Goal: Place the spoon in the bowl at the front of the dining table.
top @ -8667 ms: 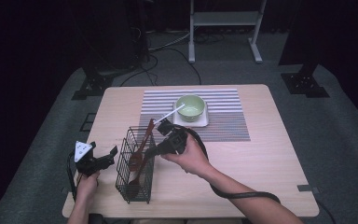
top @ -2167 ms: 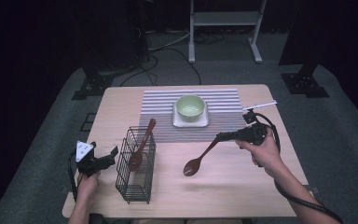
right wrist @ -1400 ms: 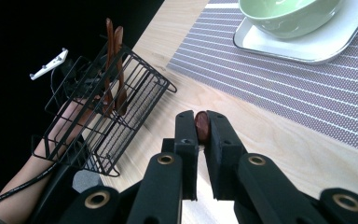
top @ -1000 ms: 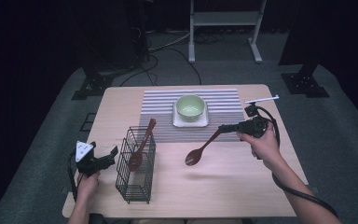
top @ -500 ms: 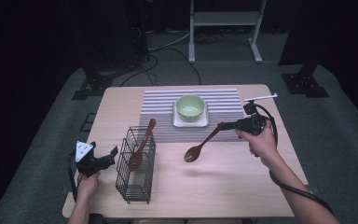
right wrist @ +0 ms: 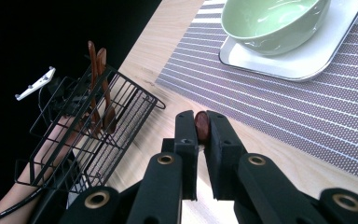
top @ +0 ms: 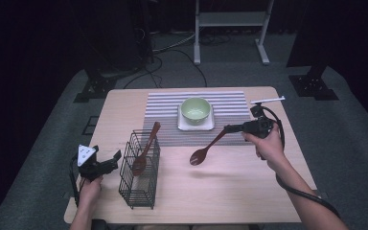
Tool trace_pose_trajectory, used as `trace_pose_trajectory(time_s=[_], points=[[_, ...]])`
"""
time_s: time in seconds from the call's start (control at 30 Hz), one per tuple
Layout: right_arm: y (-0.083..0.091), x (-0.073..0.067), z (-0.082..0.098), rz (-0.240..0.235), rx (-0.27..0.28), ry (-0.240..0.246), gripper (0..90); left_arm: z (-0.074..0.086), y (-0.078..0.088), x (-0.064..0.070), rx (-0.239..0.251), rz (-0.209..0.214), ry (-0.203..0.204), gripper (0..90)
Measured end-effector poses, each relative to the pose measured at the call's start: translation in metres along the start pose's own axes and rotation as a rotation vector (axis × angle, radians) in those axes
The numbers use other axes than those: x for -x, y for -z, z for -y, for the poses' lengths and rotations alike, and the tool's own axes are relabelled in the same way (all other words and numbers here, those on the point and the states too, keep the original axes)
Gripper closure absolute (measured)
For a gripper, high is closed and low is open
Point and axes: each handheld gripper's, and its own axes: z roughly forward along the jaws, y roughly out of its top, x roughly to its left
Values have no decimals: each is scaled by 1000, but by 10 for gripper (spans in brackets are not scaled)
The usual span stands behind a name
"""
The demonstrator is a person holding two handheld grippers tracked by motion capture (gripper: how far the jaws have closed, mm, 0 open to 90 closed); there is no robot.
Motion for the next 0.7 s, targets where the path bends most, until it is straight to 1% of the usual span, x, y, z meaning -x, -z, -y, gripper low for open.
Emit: trace_pose_trajectory(time_s=[0.47, 0.7], points=[[-2, -2, -13, 14, 26, 10, 825, 0, 0, 0, 0, 1, -2, 22], [-6, 2, -15, 18, 31, -3, 825, 0, 0, 0, 0, 1, -3, 22]])
